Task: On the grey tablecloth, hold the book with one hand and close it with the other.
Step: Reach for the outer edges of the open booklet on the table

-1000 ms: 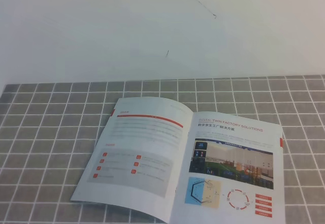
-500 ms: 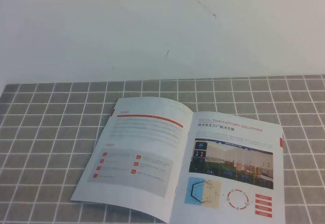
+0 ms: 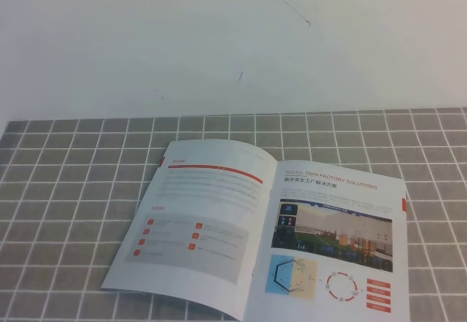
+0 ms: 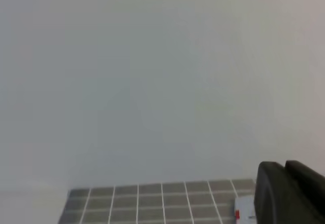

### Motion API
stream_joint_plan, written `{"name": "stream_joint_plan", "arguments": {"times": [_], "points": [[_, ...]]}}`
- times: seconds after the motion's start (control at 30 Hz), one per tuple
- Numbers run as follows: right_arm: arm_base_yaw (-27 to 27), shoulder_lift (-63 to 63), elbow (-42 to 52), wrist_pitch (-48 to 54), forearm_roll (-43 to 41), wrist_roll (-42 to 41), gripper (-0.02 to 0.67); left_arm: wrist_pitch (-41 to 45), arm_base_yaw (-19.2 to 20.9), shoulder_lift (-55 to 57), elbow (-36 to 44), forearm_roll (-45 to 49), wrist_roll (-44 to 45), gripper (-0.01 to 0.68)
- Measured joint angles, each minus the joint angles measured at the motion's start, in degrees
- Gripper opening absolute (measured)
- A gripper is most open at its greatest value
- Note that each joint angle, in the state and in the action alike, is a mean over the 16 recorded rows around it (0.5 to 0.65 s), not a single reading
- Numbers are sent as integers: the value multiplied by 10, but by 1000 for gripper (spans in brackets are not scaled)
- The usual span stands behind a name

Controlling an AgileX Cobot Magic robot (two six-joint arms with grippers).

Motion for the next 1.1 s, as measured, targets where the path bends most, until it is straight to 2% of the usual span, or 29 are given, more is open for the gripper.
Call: {"name": "stream_joint_plan", "arguments": {"times": [0.2,0.43,0.63,0.8,0.97,1.1], "points": [[0,110,-100,139,40,-36,-1,165,0,102,-101,-14,-19,-3],[0,285,-200,249,129,-142,-1,259,0,280,-198,-47,-11,-3],[3,447,-263,307,230,-273,-1,272,0,430,-259,-138,33,-3],[23,572,-290,328,305,-373,-1,252,0,537,-294,-260,116,-3],[66,676,-299,311,355,-429,-1,235,0,636,-328,-378,221,-3],[108,744,-301,281,371,-446,-1,233,0,710,-361,-439,293,-3]]}}
